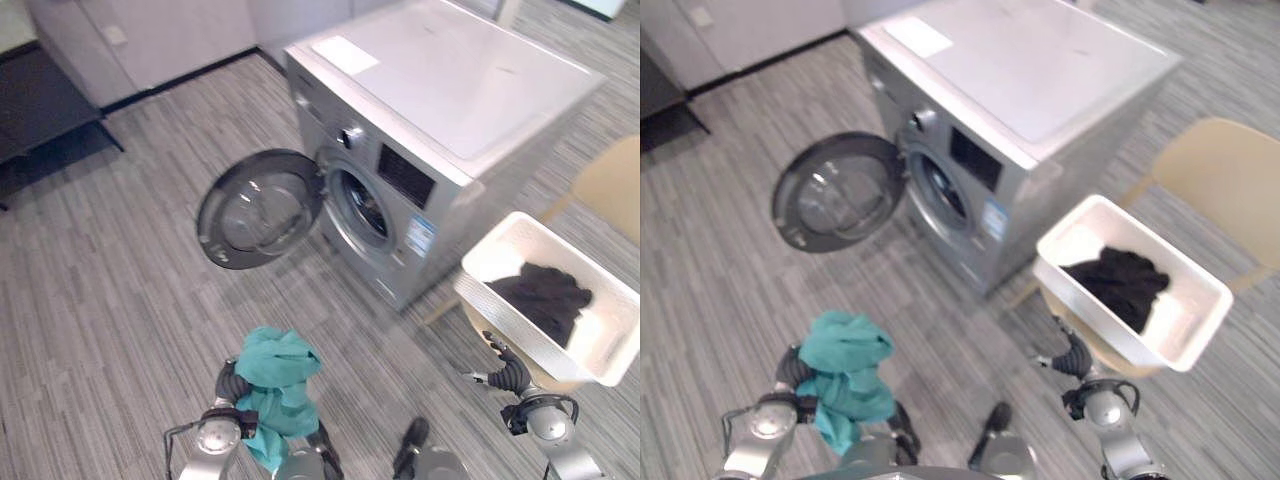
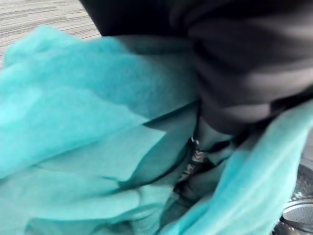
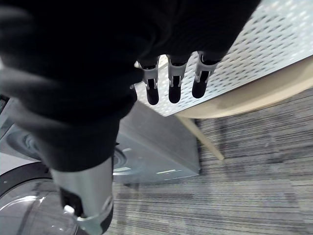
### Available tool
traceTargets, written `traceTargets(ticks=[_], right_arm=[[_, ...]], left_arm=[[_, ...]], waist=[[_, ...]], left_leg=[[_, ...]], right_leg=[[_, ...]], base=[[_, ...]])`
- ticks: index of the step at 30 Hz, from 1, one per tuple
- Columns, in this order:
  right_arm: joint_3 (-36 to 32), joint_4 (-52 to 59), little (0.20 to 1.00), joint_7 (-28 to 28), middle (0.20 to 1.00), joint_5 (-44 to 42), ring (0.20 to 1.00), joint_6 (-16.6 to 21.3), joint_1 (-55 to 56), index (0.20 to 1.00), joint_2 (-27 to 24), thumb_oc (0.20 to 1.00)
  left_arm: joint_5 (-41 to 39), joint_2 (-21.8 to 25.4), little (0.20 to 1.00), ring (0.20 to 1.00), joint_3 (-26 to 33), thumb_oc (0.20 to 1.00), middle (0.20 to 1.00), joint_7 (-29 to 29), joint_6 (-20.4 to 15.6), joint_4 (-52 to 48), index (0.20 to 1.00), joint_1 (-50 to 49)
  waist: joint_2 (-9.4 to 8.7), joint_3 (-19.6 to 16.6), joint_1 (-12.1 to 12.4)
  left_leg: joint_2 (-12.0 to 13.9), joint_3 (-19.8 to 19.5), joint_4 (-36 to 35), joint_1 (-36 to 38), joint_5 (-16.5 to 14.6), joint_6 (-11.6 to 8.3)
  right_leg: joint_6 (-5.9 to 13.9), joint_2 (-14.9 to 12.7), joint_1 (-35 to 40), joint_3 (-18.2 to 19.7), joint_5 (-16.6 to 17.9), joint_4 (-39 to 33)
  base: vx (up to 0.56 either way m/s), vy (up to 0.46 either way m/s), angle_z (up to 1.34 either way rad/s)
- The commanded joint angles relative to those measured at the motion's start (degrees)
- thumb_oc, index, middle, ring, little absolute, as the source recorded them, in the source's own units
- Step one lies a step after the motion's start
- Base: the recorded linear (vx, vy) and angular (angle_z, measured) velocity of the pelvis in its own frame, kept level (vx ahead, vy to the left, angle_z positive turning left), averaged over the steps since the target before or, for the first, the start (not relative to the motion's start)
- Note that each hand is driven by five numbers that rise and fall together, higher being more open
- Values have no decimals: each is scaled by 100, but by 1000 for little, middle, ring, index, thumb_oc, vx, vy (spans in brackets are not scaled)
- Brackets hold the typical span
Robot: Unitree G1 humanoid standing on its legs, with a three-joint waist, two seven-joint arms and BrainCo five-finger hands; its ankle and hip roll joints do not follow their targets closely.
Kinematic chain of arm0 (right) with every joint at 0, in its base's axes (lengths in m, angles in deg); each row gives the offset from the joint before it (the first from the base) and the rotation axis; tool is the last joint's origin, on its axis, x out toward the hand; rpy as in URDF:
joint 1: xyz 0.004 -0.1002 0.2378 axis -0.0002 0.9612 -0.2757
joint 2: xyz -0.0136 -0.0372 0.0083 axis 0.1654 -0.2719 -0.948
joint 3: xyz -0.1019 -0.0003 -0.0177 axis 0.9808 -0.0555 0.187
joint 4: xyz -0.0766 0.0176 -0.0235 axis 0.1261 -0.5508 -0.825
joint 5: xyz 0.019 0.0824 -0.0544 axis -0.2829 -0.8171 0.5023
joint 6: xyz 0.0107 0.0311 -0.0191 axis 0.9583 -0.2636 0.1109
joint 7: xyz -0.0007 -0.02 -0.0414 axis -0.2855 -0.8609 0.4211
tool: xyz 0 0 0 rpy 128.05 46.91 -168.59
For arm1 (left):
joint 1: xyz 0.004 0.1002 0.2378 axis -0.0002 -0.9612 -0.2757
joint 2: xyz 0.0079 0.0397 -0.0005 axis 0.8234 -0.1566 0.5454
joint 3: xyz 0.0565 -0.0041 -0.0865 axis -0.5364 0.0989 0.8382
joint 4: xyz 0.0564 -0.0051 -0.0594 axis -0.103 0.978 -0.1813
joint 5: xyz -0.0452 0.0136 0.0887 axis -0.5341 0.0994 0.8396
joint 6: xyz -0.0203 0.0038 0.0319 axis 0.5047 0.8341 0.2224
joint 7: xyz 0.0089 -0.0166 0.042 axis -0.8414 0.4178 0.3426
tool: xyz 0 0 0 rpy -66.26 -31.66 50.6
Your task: Grab the laundry basket,head to the washer,open it,put in the laundry and shut it.
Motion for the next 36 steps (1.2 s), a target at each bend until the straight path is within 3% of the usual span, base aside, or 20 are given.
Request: traceTargets(ticks=[1,2,3,4,6,9,13,15,17,18,20,21,23,25,26,29,31,34,35,36], right_arm=[[236,55,1000,126,1000,202,1000,147,-301,1000,39,1000],[259,71,1000,118,1000,204,1000,140,-337,1000,61,1000],[321,135,1000,123,1000,191,1000,156,-357,1000,96,1000],[339,162,1000,108,1000,179,1000,159,-350,1000,108,1000],[363,131,1000,118,1000,165,1000,163,-357,1000,106,1000],[395,-7,1000,100,1000,98,1000,162,-347,1000,103,1000],[441,-157,1000,39,1000,80,1000,146,-298,1000,117,1000],[447,-173,1000,-7,1000,101,1000,168,-159,1000,85,1000],[404,-213,1000,-27,1000,104,1000,169,-111,1000,-6,1000],[404,-213,1000,-27,1000,103,1000,169,-112,1000,-2,1000],[374,-206,1000,-7,1000,47,1000,167,-136,1000,-76,1000],[372,-235,1000,9,1000,11,1000,155,-156,1000,-81,1000],[388,-250,1000,64,1000,8,1000,163,-194,1000,-95,1000],[414,-262,1000,65,1000,25,1000,186,-199,1000,-120,1000],[449,-276,1000,64,1000,34,1000,223,-228,1000,-129,1000],[433,-320,1000,4,1000,108,1000,212,-157,1000,-123,1000],[422,-363,1000,-87,1000,147,1000,198,-32,1000,-32,1000],[451,-378,1000,-121,1000,141,1000,184,-37,1000,34,1000],[451,-378,1000,-121,1000,141,1000,184,-37,1000,35,1000],[482,-386,1000,-138,1000,113,1000,204,-67,1000,115,1000]], left_arm=[[-12,468,200,200,244,200,200,101,-284,-343,200,160],[10,501,200,200,243,200,200,115,-280,-322,200,228],[110,569,200,200,170,200,200,201,-295,-316,200,311],[121,561,200,200,156,200,200,222,-305,-329,200,302],[158,555,200,200,156,200,200,250,-320,-316,200,304],[251,520,200,200,67,200,200,263,-263,-237,200,376],[361,440,200,200,-29,200,200,284,-215,-100,200,481],[475,405,200,200,-186,200,200,182,-232,-181,200,393],[423,335,200,200,-317,200,200,19,-246,-265,200,318],[423,338,200,200,-316,200,200,19,-245,-266,200,319],[338,252,200,200,-436,200,200,-114,-249,-276,200,320],[343,240,200,200,-528,200,200,-159,-237,-278,200,385],[405,323,200,200,-676,200,200,-271,-258,-398,200,428],[491,408,200,200,-775,200,200,-313,-289,-527,200,471],[527,453,200,200,-872,200,200,-333,-307,-619,200,527],[658,452,200,200,-1024,200,200,-382,-316,-604,200,510],[829,590,200,200,-1074,200,200,-402,-313,-688,200,515],[907,688,200,200,-1031,200,200,-330,-333,-699,200,586],[907,689,200,200,-1031,200,200,-330,-333,-699,200,587],[977,807,200,200,-977,200,200,-247,-345,-804,200,649]], waist=[[-257,-55,78],[-245,-18,63],[-211,65,-100],[-183,100,-160],[-157,134,-212],[-227,245,-418],[-281,261,-524],[-282,140,-538],[-199,8,-635],[-218,-3,-645],[-283,5,-637],[-359,28,-616],[-518,62,-503],[-555,91,-426],[-584,146,-341],[-560,94,-387],[-591,-33,-588],[-627,-20,-612],[-628,-24,-607],[-623,-2,-585]], left_leg=[[-230,-494,270,167,-702,20],[-289,-580,238,237,-736,63],[-422,-906,104,515,-809,115],[-465,-1057,15,635,-813,114],[-510,-1212,-61,743,-837,113],[-740,-1768,-72,989,-920,149],[-936,-2268,-62,1303,-1075,90],[-959,-2358,121,1475,-1127,-15],[-680,-2248,861,1344,-770,-482],[-700,-2256,860,1320,-747,-479],[-420,-2062,1901,877,-426,-627],[-335,-1954,1969,625,-526,-533],[-376,-2235,1420,167,-871,-338],[-446,-2694,981,-76,-653,-391],[-508,-3204,823,-270,-453,-463],[-519,-3271,607,-156,-431,-439],[-469,-2700,266,155,-413,-231],[-458,-2354,142,331,-425,-147],[-458,-2349,138,329,-422,-148],[-406,-1960,41,450,-453,-127]], right_leg=[[245,53,251,781,-393,539],[251,3,103,949,-397,892],[226,299,-323,1669,-461,1352],[228,480,-526,1975,-557,1445],[221,642,-687,2180,-639,1360],[184,1135,-1251,2677,-139,621],[250,1093,-1541,2277,276,46],[94,1075,-1235,2008,198,-77],[-36,1177,-901,2048,220,-278],[-36,1156,-913,2045,243,-295],[-202,1285,-518,2289,100,-499],[-207,1242,-397,2404,24,-553],[-123,1212,-272,2839,-67,-555],[-91,1309,-188,3225,-92,-576],[-63,1419,-126,3635,-100,-530],[-9,1493,-152,3922,-133,-407],[79,1546,-310,4388,-108,-94],[188,1596,-424,4571,-53,76],[188,1597,-429,4576,-50,75],[247,1515,-543,4169,-8,108]], base=[[123,149,86],[285,240,98],[298,202,92],[248,148,126],[199,38,145],[315,-16,75],[381,-65,107],[369,-129,91],[255,-112,57],[230,-119,103],[230,-83,28],[301,-4,-52],[200,88,-76],[191,133,-164],[168,122,-163],[123,200,-152],[106,314,-181],[34,155,-129],[-18,92,-61],[-8,95,-65]])
